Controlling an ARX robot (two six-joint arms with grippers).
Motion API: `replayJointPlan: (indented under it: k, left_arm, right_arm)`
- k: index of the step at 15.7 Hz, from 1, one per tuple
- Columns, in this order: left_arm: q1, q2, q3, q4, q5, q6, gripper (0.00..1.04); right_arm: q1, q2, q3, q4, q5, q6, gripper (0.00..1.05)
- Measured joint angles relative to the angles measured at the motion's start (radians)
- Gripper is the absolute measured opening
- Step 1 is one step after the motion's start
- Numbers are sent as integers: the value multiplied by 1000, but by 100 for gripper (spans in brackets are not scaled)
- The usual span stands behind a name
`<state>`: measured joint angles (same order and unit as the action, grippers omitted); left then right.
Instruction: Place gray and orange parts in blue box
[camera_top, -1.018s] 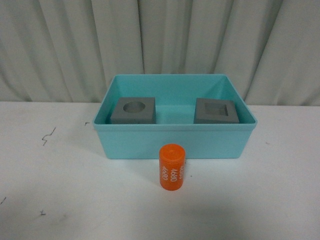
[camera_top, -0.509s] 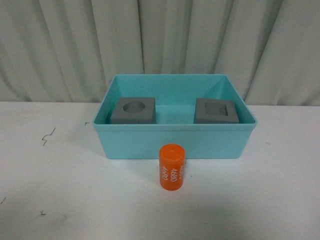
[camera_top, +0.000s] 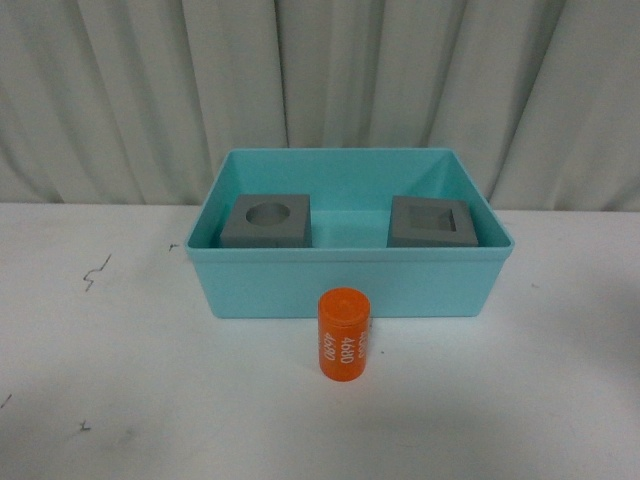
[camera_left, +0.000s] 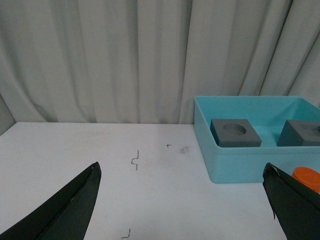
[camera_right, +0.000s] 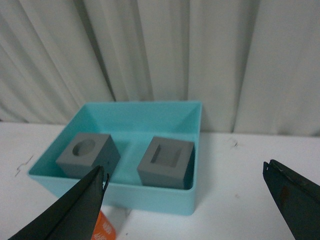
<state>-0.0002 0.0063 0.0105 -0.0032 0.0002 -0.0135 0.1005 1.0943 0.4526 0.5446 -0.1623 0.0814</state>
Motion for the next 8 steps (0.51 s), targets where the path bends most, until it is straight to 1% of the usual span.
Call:
replayJointPlan:
  k: [1, 4, 6, 7, 8]
  left_arm:
    - [0, 0, 0, 0, 0, 0, 98]
    - [0, 0, 0, 0, 0, 0, 98]
    - [0, 0, 0, 0, 0, 0, 98]
    - [0, 0, 0, 0, 0, 0, 98]
    - [0, 0, 0, 0, 0, 0, 98]
  right_arm:
    - [51, 139, 101, -57, 27, 28, 98]
    - [163, 452, 418, -222, 27, 137, 98]
    - [212, 587, 550, -305, 21, 182, 98]
    - [235, 639, 589, -348, -1, 200, 98]
    - [276, 726, 642, -430, -21, 229, 98]
